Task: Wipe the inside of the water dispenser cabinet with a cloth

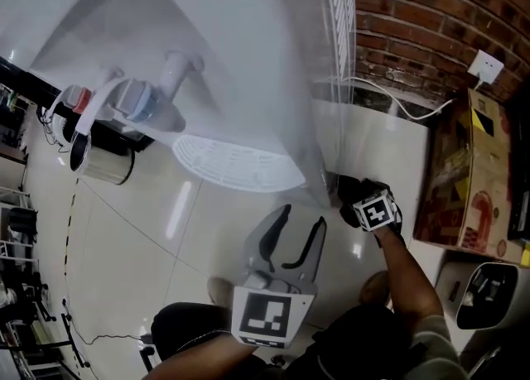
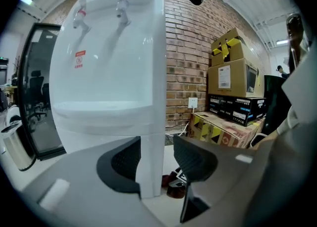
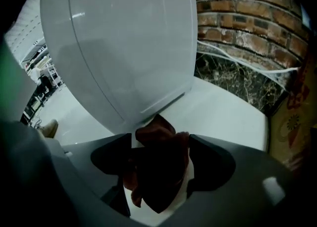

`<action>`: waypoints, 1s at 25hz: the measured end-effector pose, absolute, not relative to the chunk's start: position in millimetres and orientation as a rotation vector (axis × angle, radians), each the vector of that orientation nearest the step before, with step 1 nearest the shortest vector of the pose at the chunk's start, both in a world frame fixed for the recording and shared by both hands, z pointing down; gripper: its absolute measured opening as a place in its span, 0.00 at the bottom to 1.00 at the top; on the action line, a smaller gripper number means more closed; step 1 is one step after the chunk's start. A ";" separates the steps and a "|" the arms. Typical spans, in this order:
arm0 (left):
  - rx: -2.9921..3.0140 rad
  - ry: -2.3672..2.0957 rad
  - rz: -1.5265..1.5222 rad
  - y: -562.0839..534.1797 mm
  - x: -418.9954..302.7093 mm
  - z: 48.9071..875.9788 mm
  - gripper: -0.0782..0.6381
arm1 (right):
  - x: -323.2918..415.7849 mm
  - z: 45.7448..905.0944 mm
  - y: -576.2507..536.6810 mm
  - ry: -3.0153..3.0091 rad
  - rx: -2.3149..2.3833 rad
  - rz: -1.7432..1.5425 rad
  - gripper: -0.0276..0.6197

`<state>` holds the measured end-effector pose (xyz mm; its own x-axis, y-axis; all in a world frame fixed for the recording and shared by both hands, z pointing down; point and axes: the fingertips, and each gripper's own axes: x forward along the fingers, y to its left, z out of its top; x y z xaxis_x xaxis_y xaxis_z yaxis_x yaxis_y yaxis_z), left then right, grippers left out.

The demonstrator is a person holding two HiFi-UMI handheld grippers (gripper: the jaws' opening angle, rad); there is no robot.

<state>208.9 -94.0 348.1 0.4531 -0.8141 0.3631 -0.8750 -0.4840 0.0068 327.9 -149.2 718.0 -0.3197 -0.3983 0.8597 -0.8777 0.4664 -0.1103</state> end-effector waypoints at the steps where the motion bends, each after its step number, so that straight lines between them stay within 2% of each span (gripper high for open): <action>1: 2.508 -1.470 0.475 -93.1 209.8 349.8 0.37 | 329.1 729.8 -143.6 -1.879 1.045 0.768 0.62; 7: 2.485 -1.507 0.563 -90.6 205.2 366.5 0.44 | 345.3 755.0 -125.1 -1.800 1.017 0.689 0.30; 9: 2.475 -1.522 0.586 -91.6 204.6 372.5 0.45 | 353.8 743.5 -124.5 -1.802 1.065 0.724 0.25; 16: 2.433 -1.573 0.592 -99.8 218.7 371.0 0.53 | 365.9 626.1 -150.2 -1.992 1.181 0.641 0.22; 22: 2.308 -1.704 0.584 -105.5 216.8 384.4 0.63 | 381.9 462.0 -153.0 -2.119 1.177 0.454 0.22; 25: 2.276 -1.796 0.562 -118.8 213.5 383.0 0.64 | 387.9 382.4 -148.6 -2.170 1.214 0.407 0.23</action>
<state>213.5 -118.8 383.0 0.1949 -0.8935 0.4045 -0.9648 -0.2489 -0.0849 387.9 -148.6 382.4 -0.3918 -0.6581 0.6429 -0.8463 0.5319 0.0288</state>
